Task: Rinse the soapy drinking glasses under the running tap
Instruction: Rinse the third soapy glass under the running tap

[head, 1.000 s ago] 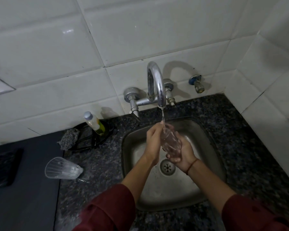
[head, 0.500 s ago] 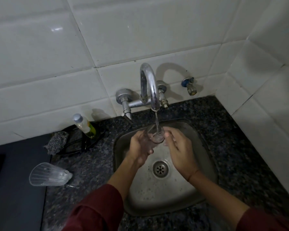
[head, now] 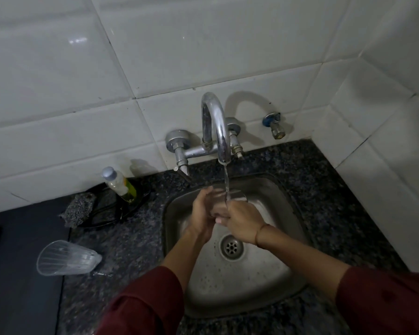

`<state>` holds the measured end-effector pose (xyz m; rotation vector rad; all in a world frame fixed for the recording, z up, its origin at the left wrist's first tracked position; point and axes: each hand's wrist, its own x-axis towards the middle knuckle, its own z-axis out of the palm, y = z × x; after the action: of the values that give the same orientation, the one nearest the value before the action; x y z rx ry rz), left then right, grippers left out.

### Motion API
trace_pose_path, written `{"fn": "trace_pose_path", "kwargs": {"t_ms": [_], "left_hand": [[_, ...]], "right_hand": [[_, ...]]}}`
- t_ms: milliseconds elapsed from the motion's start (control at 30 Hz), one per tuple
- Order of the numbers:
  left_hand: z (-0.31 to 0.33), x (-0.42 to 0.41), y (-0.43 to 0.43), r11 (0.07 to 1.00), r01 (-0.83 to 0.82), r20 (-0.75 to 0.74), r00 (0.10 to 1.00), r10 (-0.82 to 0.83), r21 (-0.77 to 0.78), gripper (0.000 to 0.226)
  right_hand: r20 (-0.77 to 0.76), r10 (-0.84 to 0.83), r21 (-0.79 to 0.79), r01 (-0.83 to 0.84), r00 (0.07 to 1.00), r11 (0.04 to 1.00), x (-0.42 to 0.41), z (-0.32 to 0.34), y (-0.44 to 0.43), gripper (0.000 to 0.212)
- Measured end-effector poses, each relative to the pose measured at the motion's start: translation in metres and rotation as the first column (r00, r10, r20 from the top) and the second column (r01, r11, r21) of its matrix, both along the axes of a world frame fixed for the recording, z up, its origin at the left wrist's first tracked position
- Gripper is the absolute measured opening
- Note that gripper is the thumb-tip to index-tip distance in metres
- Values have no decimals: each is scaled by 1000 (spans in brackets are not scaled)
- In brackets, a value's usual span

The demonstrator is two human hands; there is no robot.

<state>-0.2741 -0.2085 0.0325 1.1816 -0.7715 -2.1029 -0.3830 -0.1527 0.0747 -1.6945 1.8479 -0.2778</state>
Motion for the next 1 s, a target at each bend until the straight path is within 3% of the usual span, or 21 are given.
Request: {"fn": "trace_pose_path", "kwargs": {"t_ms": [67,133,267,333,433,467,533,600,667,733,833,933,967,1000], "left_hand": [[-4,1,2,999,-41,5,999,41,-32,30],[-7,5,2,999,-9,79,997,11,-35,35],[-3,16,-4,980,176,138,972,-188,95,51],[-1,17,-6,988,121,66,990,-128,98,45],[-11,16,-2,999,20,56,998,-22,31,43],[-12,17,0,999,40,106,993,-43,27,44],[-18,23,-1,985,158,169,971,-168,70,45],[-16,27,-2,951,297,139,942,-306,86,44],[-13,26,3,970,221,55,972,-228,100,47],[-13,22,4,989,86,-42,996,-81,121,46],[-22,22,4,993,71,79,994,-78,94,43],[-26,31,3,958,219,164,954,-249,183,35],[-23,30,4,956,214,161,955,-248,200,32],[-18,28,5,968,157,120,976,-183,197,31]], "right_hand": [[41,-77,27,76,996,997,4,5,-4,18],[34,12,17,-13,999,1000,7,11,-2,16],[-256,216,-108,-250,942,962,16,22,8,24],[-299,225,-84,-260,927,962,12,22,4,23],[-106,141,-52,-147,984,988,5,21,-3,15],[-68,170,-34,-173,983,984,5,20,-3,12],[-146,323,-4,-327,935,945,8,19,-1,14],[-236,394,40,-396,888,917,11,18,2,23],[-354,406,13,-430,842,903,9,18,-2,27],[-347,338,-43,-375,875,926,9,19,-5,25],[-250,364,-55,-388,897,920,7,16,-4,21],[-475,458,-59,-547,751,835,14,16,2,19],[-557,474,-30,-587,682,809,12,13,0,17],[-574,455,-36,-575,681,817,11,12,-1,16]]}}
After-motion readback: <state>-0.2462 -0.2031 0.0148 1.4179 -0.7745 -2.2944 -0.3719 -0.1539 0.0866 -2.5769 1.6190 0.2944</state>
